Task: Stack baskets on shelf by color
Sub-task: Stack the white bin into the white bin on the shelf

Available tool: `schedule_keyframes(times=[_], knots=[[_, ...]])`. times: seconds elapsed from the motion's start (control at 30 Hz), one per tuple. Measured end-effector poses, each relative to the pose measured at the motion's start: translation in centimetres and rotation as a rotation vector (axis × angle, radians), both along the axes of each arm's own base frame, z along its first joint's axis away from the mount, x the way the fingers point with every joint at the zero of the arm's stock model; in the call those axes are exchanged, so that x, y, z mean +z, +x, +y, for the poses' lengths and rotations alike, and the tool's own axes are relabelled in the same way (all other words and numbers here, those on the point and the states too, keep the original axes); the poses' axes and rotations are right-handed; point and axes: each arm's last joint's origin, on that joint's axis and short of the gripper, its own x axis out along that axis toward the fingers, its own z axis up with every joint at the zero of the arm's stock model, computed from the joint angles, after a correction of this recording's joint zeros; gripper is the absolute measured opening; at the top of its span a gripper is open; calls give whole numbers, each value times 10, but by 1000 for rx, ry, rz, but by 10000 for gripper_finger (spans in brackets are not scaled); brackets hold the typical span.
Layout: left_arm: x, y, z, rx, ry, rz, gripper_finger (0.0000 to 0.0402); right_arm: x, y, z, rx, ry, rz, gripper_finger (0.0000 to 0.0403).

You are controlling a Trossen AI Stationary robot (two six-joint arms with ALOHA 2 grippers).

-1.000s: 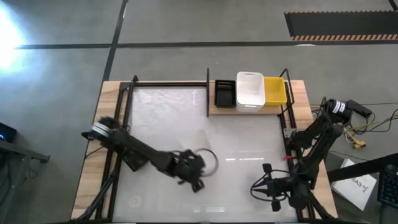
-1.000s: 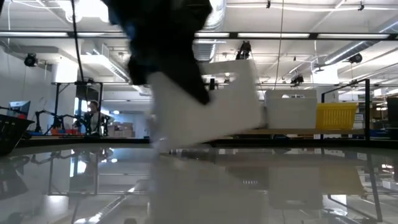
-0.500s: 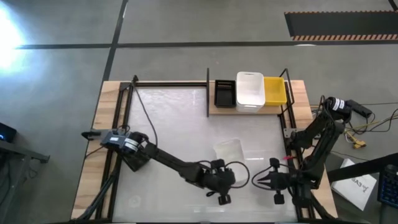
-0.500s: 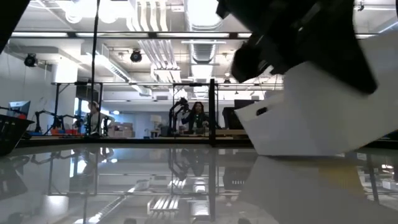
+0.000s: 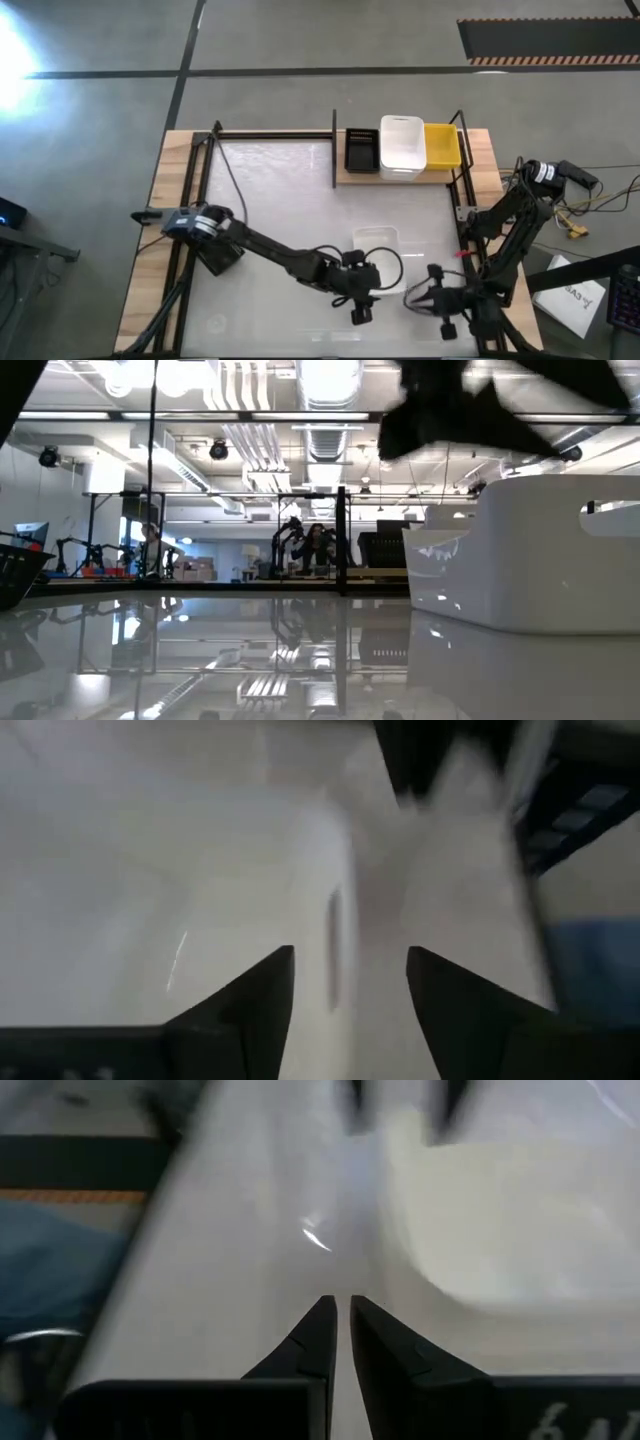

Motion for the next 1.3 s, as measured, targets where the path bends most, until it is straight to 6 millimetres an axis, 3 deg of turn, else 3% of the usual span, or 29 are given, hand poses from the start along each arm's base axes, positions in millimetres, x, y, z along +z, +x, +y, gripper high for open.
schedule_keyframes(times=[0.1, 0.17, 0.3, 0.4, 0.6, 0.87, 1.0, 1.13, 1.3], knots=[[29, -12, -2, 7, -1, -50, 182, 17, 12, 13, 121, 22, -87, 27], [37, -20, -5, 20, 31, -67, 182, 32, 24, 19, 156, 27, -141, 27], [42, -44, -17, 106, 159, -67, 182, 53, 51, 25, 156, -27, -156, 28], [41, -65, -25, 204, 242, -75, 183, 59, 74, 25, 158, -104, -63, 45], [7, -101, -39, 379, 242, -69, 183, 50, 120, 19, 167, -218, 220, 116], [-36, -122, -45, 522, 93, -147, 183, 48, 164, 16, 91, -385, 475, 166], [-49, -126, -46, 523, 32, -199, 183, 39, 166, 14, 84, -446, 565, 168], [-56, -129, -44, 526, -10, -235, 183, 23, 167, 6, 106, -399, 663, 158], [-59, -130, -43, 525, -10, -238, 183, 12, 165, -3, 87, -383, 702, 106]])
